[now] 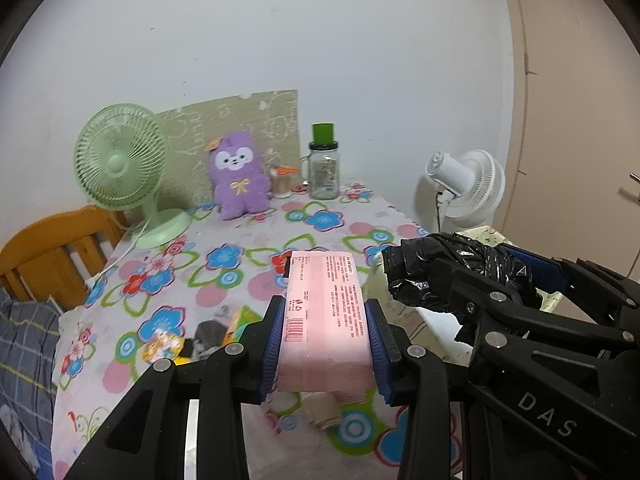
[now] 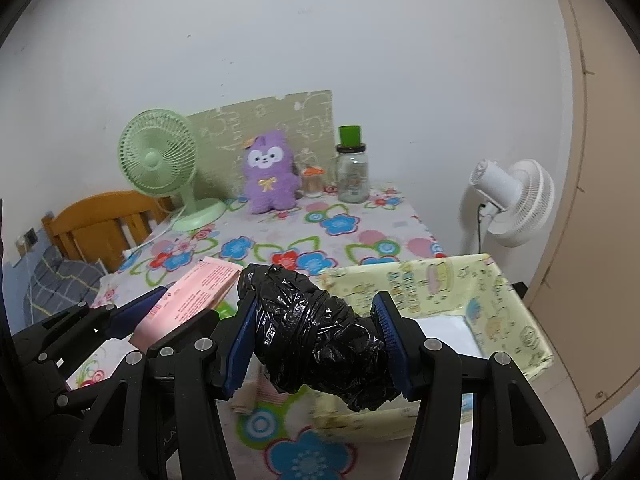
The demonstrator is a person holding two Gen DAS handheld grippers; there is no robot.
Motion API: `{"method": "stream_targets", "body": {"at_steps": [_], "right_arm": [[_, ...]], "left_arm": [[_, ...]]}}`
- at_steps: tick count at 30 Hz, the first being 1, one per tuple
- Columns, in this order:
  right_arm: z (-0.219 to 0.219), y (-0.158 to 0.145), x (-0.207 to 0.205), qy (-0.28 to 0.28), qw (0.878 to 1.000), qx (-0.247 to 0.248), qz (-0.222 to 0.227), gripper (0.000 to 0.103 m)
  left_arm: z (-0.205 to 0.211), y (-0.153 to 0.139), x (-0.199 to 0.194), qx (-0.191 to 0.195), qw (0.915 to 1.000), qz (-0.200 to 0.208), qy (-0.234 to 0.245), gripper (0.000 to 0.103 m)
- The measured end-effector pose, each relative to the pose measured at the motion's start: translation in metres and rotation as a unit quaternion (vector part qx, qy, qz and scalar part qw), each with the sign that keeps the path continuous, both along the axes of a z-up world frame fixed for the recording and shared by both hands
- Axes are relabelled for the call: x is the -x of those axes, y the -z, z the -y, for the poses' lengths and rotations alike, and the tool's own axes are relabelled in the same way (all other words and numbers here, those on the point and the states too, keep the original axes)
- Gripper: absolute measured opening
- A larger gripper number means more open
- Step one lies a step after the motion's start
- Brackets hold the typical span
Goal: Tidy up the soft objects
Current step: 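Carry the pink packet and black bag toward the patterned paper box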
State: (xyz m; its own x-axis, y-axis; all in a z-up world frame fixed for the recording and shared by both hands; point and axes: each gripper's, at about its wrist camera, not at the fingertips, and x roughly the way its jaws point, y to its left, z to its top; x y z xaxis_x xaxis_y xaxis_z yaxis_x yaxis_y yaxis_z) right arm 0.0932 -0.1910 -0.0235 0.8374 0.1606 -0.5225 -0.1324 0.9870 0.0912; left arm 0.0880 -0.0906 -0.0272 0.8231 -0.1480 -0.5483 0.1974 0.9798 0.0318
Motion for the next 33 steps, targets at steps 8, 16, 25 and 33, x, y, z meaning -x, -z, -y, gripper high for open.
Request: {"method": "stream_targets", "body": {"at_steps": [8, 16, 25, 33], "right_arm": [[0.032, -0.002, -0.009, 0.026, 1.0, 0.003, 0.005, 0.06], [0.063, 0.005, -0.017, 0.052, 0.999, -0.001, 0.001, 0.06], [0.086, 0.017, -0.031, 0.071, 0.997, -0.007, -0.013, 0.06], [0.101, 0.032, -0.045, 0.081, 0.996, -0.007, -0.028, 0.06]], "left_arm": [[0.03, -0.001, -0.014, -0.002, 0.9997, 0.005, 0.026, 0.04], [0.06, 0.002, -0.028, -0.009, 0.9986, -0.002, 0.052, 0.04], [0.086, 0.012, -0.042, -0.014, 0.9972, -0.018, 0.071, 0.04], [0.104, 0.025, -0.054, -0.017, 0.9959, -0.04, 0.079, 0.042]]}}
